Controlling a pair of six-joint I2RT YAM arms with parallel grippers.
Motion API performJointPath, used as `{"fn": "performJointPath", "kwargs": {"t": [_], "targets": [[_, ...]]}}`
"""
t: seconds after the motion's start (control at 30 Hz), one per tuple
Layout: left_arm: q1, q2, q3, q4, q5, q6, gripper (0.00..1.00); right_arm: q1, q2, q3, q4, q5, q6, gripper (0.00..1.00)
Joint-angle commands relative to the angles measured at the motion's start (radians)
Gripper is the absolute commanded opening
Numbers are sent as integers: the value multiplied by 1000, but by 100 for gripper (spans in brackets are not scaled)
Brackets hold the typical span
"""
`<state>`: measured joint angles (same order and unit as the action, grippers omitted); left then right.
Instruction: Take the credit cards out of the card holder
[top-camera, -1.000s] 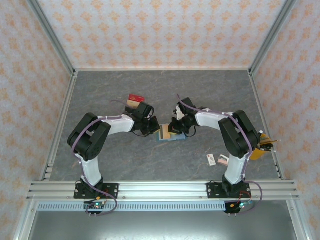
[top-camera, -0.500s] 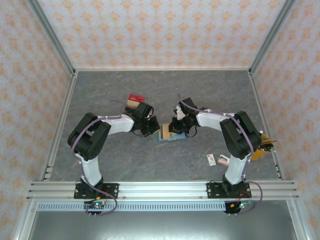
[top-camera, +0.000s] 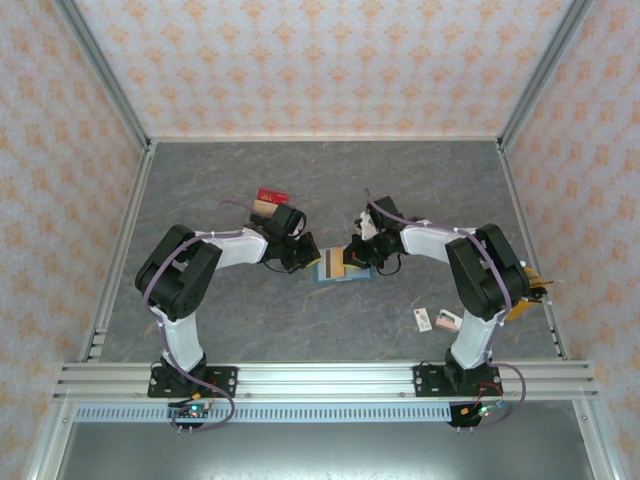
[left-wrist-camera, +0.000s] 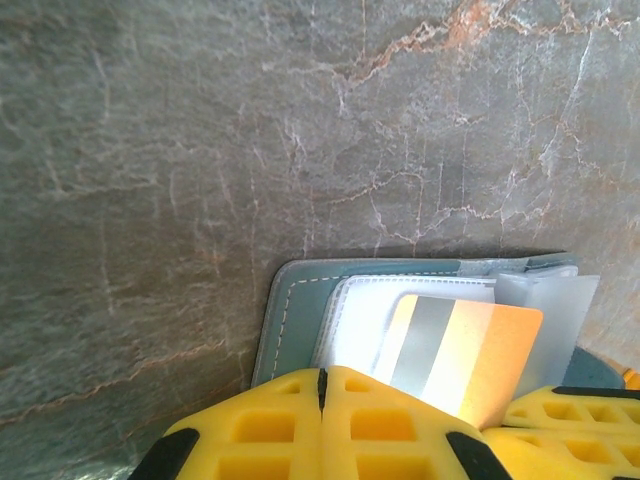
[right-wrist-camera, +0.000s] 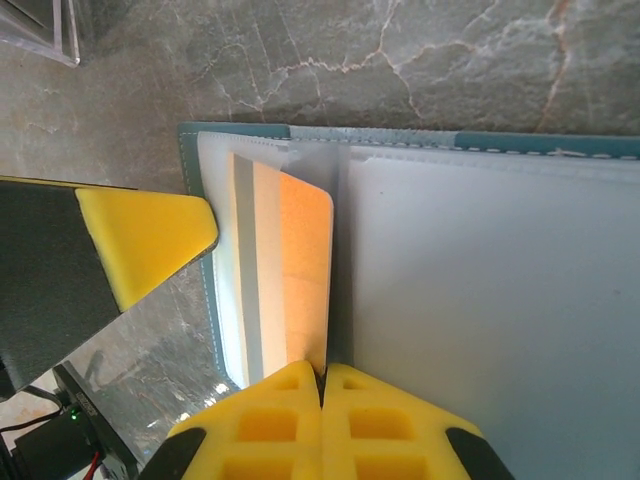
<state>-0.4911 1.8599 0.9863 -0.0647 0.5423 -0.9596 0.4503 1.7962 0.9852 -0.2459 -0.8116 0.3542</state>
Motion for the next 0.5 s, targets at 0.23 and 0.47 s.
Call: {"fn": "performJointPath", "kwargs": {"t": [0.23,0.47], "targets": [[25,62,-34,-120,-92,45,0,-51,-106,-52,-44,27,-24,0],[32,-68,33,-130,-74,103,20,-67,-236,-72,-46,-8,-56,0]]}}
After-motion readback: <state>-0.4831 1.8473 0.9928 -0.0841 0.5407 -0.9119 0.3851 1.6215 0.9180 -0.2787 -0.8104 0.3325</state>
